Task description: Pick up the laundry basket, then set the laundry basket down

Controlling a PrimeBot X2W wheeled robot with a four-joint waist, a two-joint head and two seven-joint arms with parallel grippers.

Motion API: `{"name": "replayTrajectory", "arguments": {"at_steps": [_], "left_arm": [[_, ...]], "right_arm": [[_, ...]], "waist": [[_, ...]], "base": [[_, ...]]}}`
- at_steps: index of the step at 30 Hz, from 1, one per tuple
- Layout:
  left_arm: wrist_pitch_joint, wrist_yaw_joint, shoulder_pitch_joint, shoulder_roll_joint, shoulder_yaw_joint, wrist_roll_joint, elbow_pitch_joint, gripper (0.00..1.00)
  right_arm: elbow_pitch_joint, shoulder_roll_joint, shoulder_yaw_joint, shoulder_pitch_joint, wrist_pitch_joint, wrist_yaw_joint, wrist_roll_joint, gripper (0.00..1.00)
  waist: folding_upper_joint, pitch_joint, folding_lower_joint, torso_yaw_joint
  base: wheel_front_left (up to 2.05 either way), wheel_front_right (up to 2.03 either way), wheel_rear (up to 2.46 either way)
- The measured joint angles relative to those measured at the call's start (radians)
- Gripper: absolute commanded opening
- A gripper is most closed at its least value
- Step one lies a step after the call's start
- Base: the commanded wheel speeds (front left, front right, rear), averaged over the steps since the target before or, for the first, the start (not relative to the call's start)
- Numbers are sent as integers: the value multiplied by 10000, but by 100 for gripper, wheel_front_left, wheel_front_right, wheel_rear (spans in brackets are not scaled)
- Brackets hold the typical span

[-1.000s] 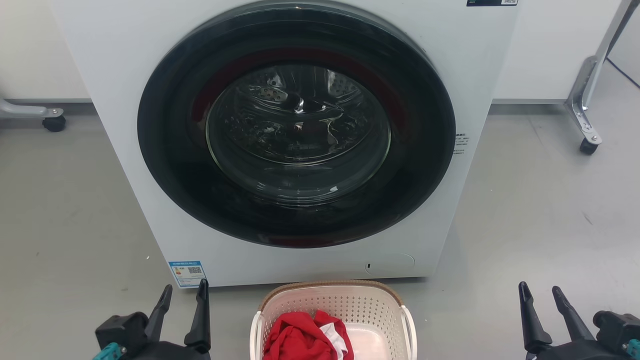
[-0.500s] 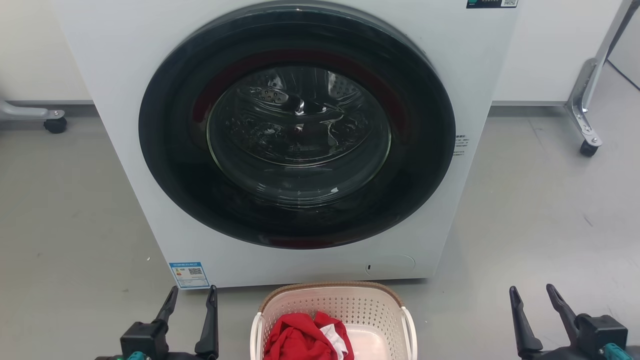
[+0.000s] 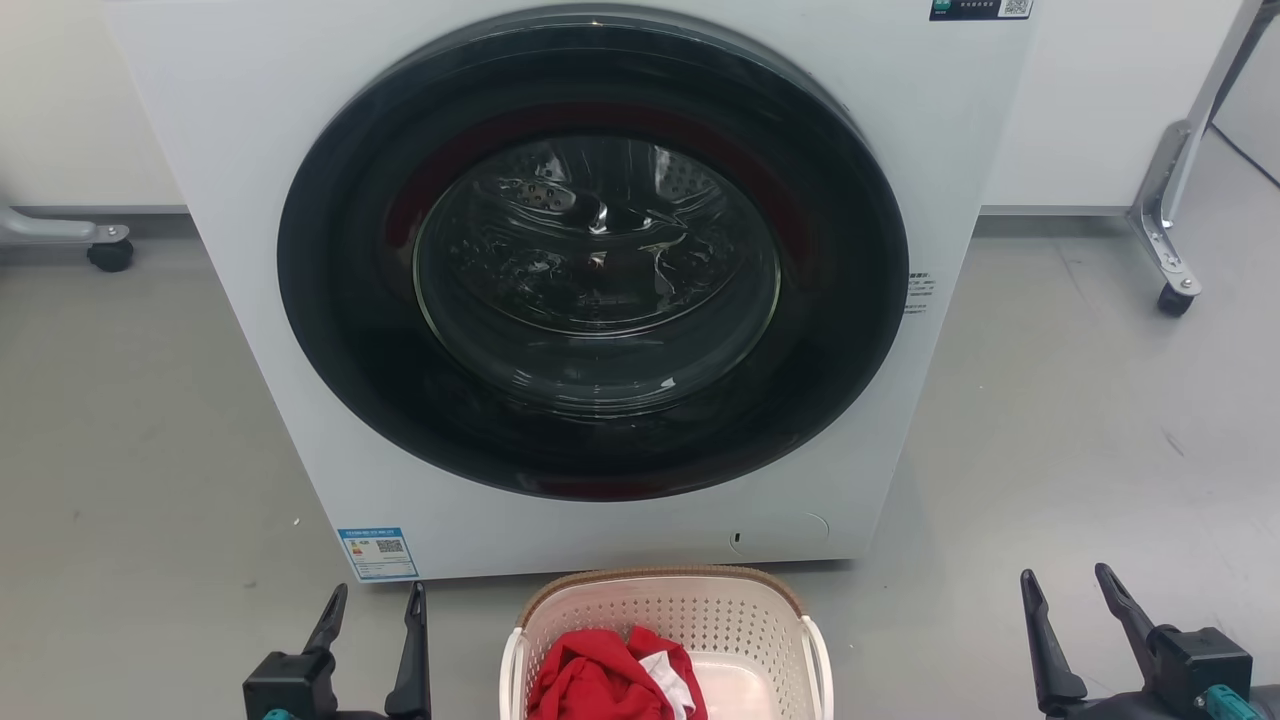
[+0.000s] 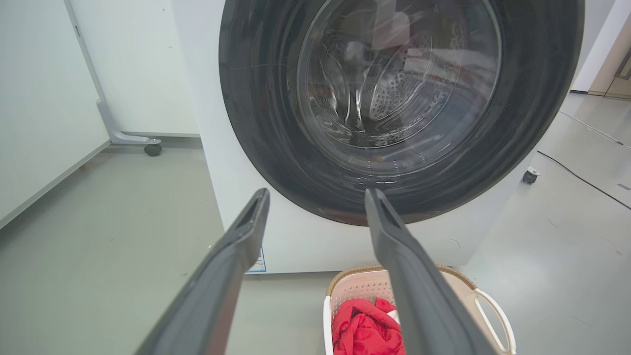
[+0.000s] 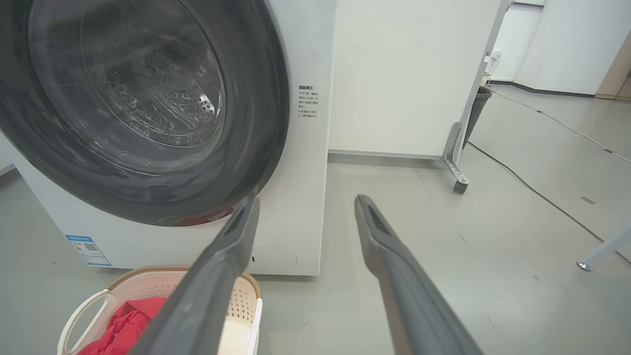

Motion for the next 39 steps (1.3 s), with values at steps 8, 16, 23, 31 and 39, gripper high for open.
{"name": "replayTrajectory", "arguments": {"at_steps": [8,16,23,31,39], "left_arm": [[0,0,6,-73,44,77,98,100],[0,0,8,-123,100,138,157,100],[2,0,15,-198,104,169,211,100],[15,0,44,-328,128,316,192,100],[104,0,10,-382,153,366,29,100]], "right_arm": [[42,13,-58,1,0,2,0,100],[79,19,-84,12,0,10,2,100],[119,38,-94,16,-2,13,2,100],[132,42,-136,49,-2,31,8,100],[12,58,-138,12,-2,48,8,100]], "waist": [[0,-21,0,-40],[0,-22,0,-52],[1,18,0,-35],[1,249,0,0],[1,838,0,27]], "base": [[0,0,0],[0,0,0],[0,0,0],[0,0,0],[0,0,0]]}}
